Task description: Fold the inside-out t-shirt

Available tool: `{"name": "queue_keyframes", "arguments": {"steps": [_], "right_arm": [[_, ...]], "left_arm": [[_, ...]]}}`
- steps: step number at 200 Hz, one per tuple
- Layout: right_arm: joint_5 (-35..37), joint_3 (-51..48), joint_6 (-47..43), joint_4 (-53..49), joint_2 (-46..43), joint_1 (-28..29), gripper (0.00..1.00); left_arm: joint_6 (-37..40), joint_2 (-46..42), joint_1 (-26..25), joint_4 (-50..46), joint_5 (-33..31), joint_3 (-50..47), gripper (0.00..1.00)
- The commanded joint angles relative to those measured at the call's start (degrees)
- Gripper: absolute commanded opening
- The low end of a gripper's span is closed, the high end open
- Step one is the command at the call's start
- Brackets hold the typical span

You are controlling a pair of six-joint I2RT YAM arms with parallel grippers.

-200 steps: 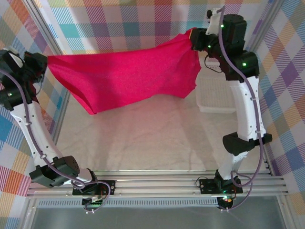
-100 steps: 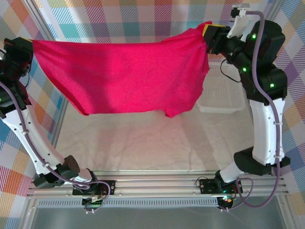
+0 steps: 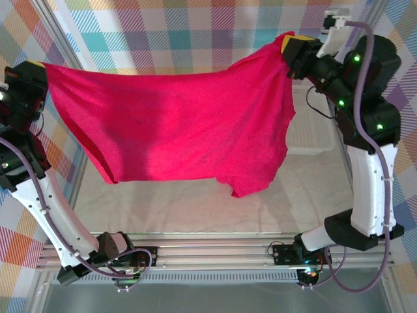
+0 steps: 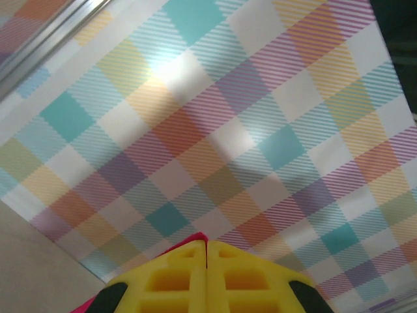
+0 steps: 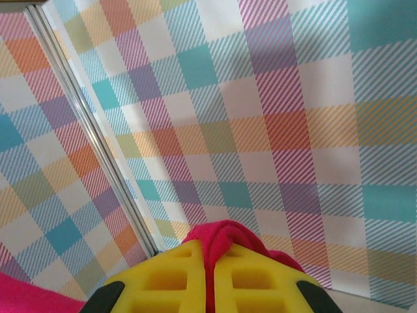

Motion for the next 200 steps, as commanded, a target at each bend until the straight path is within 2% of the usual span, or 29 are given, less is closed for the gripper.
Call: {"name": "queue_keyframes", "arguments": {"steps": [1, 24, 56, 68, 84, 110, 124, 136, 151, 176, 185, 200], "right_arm": [[-2.4, -0.1, -0.4, 2.6, 6.1, -0.4, 0.00], [-3.6, 5.9, -0.8, 1.4, 14.7, -0.3, 0.00], [-3.5, 24.3, -1.8, -1.1, 30.4, -1.2, 0.00], [-4.8, 28.5, 0.0, 1.1, 34.3, -2.4, 0.00], [-6.4, 28.4, 2.5, 6.2, 35.7, -4.0, 0.00], [-10.8, 27.4, 5.8, 15.1, 34.5, -6.8, 0.00], [-11.1, 27.4, 4.1, 18.7, 32.5, -7.1, 0.00], [-11.4, 27.3, 2.3, 20.3, 30.5, -7.2, 0.00], [-12.3, 26.6, 0.4, 21.1, 28.2, -7.3, 0.00], [-16.1, 21.8, -0.1, 18.7, 25.0, -7.3, 0.00], [-18.4, 18.1, 0.8, 17.3, 23.5, -7.2, 0.00], [-23.2, 6.9, 3.0, 17.0, 19.6, -7.0, 0.00]], "left_arm": [[-3.4, 3.5, -0.1, 6.3, 1.3, -7.3, 0.00], [0.5, 7.1, -6.3, 7.4, -4.5, -9.1, 0.00], [-0.6, 18.6, -12.0, 10.2, -7.5, -3.7, 0.00], [-1.6, 24.6, -13.1, 9.7, -7.9, 2.4, 0.00], [-4.0, 32.1, -13.8, 9.2, -6.9, 13.1, 0.00], [-8.7, 42.0, -13.7, 9.9, -4.8, 31.8, 0.00], [-12.4, 46.0, -12.3, 11.7, -3.4, 42.1, 0.00], [-16.1, 47.6, -10.5, 14.1, -2.5, 46.6, 0.00], [-17.4, 46.7, -8.9, 15.8, -1.2, 46.8, 0.00], [-10.5, 42.0, -9.1, 10.8, 2.8, 42.1, 0.00], [-7.3, 38.1, -9.8, 10.1, 4.5, 35.1, 0.00], [-1.4, 28.0, -11.1, 13.1, 5.3, 14.1, 0.00]]}}
